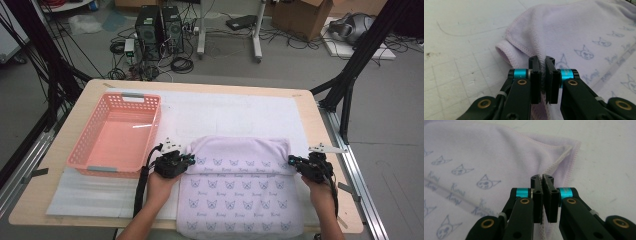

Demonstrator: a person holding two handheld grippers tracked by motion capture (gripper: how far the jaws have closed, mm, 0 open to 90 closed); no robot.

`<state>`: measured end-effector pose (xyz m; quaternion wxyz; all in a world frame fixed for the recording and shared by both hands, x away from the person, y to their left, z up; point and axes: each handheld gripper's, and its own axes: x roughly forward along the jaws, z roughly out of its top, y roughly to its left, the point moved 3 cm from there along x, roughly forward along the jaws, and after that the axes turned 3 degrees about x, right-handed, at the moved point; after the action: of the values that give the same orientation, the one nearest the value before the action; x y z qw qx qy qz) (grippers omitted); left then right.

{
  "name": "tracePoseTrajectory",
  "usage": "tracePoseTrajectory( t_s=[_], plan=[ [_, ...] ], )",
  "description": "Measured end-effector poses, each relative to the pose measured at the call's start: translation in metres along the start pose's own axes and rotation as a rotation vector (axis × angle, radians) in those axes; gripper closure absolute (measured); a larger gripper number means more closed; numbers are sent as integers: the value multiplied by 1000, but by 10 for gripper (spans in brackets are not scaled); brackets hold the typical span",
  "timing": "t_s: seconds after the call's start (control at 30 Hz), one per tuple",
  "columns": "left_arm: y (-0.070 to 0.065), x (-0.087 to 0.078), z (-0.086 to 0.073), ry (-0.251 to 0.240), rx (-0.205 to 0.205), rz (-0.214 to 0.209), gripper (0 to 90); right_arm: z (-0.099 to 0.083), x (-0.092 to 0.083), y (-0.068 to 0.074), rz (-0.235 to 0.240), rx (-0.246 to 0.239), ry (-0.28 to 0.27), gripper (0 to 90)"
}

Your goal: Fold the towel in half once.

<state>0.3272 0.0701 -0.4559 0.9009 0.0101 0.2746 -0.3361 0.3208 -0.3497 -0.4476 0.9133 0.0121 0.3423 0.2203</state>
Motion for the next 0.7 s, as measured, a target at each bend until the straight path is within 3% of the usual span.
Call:
tracePoseTrajectory(
  t_s=[0.13,0.3,0.53,0.63,0.67,0.7],
  plan=[
    [-3,-15,-1,-35,5,-28,847,-6,-13,4,18,-27,-5,872],
    [-9,-35,-9,-68,44,-10,827,-16,-36,13,62,-51,-30,872],
    [-20,-54,-27,-16,74,-52,810,-36,-56,26,132,-59,18,872],
    [-17,-57,-31,-6,70,-51,693,-42,-62,31,156,-59,45,866],
    [-15,-56,-30,-10,50,-60,614,-43,-64,32,154,-58,52,810],
    [-14,-56,-28,-16,32,-66,558,-42,-64,32,138,-62,45,671]
  ],
)
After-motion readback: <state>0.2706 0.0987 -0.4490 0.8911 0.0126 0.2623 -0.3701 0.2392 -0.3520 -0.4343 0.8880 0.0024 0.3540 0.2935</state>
